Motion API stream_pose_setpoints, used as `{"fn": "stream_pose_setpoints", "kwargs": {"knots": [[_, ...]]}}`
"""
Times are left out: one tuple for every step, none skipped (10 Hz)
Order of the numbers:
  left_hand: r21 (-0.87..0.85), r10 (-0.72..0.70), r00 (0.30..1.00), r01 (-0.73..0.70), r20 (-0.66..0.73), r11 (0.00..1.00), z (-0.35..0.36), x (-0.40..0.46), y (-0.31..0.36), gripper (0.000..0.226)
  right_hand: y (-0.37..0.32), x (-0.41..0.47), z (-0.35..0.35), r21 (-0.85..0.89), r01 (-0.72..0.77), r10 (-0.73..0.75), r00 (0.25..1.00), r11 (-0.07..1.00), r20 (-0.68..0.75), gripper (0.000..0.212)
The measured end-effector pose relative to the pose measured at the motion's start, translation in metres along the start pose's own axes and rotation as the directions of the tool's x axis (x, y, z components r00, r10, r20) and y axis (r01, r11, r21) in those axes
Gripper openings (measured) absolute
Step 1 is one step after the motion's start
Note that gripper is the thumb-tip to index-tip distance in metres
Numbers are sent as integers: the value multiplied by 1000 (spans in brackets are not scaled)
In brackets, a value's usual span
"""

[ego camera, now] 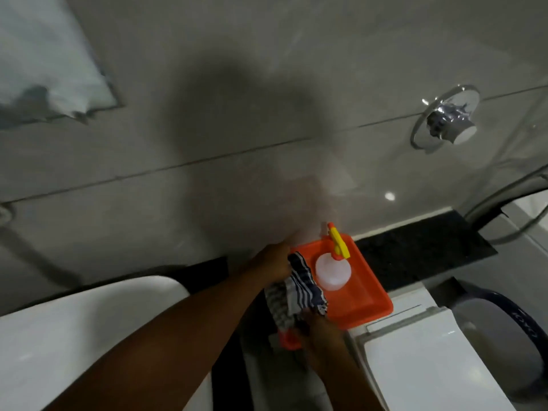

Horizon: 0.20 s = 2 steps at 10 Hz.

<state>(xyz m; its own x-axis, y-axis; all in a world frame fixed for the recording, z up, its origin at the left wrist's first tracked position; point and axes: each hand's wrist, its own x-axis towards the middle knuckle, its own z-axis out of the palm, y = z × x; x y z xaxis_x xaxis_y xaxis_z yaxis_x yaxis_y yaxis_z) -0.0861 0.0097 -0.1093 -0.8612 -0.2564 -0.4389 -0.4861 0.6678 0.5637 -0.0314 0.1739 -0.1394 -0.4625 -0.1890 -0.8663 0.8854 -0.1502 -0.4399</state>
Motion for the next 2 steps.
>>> {"fn": "stream_pose_setpoints", "kwargs": {"knots": [[96,37,999,-40,31,995,28,29,-16,21,0,33,4,-72,-9,12,999,997,40,33],[232,11,996,-31,86,972,57,36,-32,33,3,46,4,-155,-57,61,998,986,21,42]]}}
